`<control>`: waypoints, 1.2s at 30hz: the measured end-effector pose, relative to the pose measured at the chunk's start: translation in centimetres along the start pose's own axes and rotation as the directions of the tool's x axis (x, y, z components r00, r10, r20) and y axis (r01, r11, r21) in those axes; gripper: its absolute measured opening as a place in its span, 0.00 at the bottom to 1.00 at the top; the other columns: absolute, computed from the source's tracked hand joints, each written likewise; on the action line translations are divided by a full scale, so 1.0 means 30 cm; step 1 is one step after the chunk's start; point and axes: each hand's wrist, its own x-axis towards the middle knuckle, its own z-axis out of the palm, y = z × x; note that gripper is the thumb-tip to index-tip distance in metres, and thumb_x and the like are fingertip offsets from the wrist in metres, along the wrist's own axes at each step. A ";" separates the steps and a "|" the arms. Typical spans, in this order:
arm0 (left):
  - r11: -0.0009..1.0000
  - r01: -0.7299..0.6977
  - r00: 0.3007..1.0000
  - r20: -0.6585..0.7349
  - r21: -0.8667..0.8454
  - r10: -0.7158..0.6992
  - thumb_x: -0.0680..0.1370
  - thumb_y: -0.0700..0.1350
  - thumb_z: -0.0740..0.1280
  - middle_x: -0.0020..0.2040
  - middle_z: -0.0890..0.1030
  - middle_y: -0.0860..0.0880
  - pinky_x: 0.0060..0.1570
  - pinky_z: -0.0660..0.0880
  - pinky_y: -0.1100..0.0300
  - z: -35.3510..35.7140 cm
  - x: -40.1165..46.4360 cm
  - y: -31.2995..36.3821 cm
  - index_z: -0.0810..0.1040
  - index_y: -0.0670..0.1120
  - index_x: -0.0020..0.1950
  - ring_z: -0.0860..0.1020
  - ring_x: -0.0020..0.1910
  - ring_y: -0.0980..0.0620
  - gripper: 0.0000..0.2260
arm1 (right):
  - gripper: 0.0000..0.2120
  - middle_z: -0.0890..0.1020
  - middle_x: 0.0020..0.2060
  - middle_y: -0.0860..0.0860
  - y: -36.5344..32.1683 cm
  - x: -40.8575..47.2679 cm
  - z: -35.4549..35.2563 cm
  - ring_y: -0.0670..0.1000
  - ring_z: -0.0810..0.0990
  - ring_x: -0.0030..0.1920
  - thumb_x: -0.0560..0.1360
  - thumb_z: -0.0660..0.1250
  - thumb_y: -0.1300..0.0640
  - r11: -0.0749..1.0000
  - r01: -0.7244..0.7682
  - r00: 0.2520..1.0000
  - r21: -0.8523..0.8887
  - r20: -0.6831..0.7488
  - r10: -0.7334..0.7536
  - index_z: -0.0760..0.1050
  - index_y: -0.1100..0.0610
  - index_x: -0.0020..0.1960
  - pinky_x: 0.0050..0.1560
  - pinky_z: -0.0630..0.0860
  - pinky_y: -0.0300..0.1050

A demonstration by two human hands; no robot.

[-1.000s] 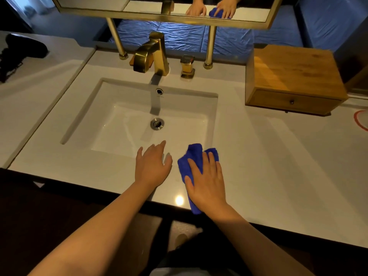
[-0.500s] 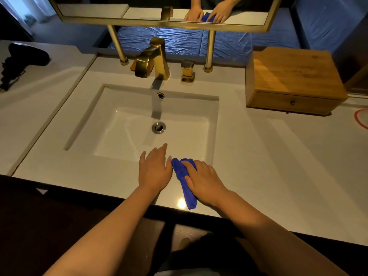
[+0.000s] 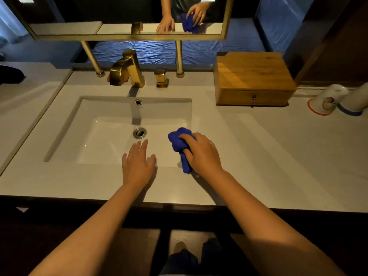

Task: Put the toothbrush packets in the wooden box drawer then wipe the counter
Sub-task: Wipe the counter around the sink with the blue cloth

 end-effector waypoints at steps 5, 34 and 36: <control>0.997 -0.069 0.998 0.006 0.024 0.069 0.79 0.54 0.55 0.78 0.55 0.47 0.74 0.49 0.44 0.049 -0.083 0.162 0.56 0.52 0.75 0.53 0.77 0.47 0.25 | 0.19 0.76 0.56 0.55 0.127 -0.126 -0.147 0.55 0.75 0.53 0.75 0.61 0.60 0.997 -0.079 0.996 0.014 -0.049 0.080 0.69 0.51 0.65 0.52 0.70 0.43; 0.967 -0.059 0.998 0.051 0.248 0.048 0.71 0.64 0.50 0.77 0.54 0.45 0.70 0.44 0.35 0.435 -0.391 0.784 0.58 0.54 0.74 0.49 0.77 0.47 0.32 | 0.21 0.71 0.62 0.58 1.265 -0.827 -1.147 0.61 0.72 0.60 0.74 0.64 0.64 0.893 -0.424 0.905 -0.154 -0.043 0.422 0.70 0.53 0.66 0.61 0.70 0.55; 0.964 -0.059 0.998 0.049 0.261 0.048 0.71 0.64 0.49 0.77 0.54 0.45 0.70 0.45 0.35 0.434 -0.391 0.784 0.57 0.54 0.74 0.49 0.77 0.47 0.32 | 0.21 0.71 0.62 0.58 1.298 -0.829 -1.156 0.61 0.73 0.59 0.74 0.64 0.64 0.884 -0.428 0.903 -0.187 -0.037 0.429 0.70 0.53 0.66 0.61 0.70 0.56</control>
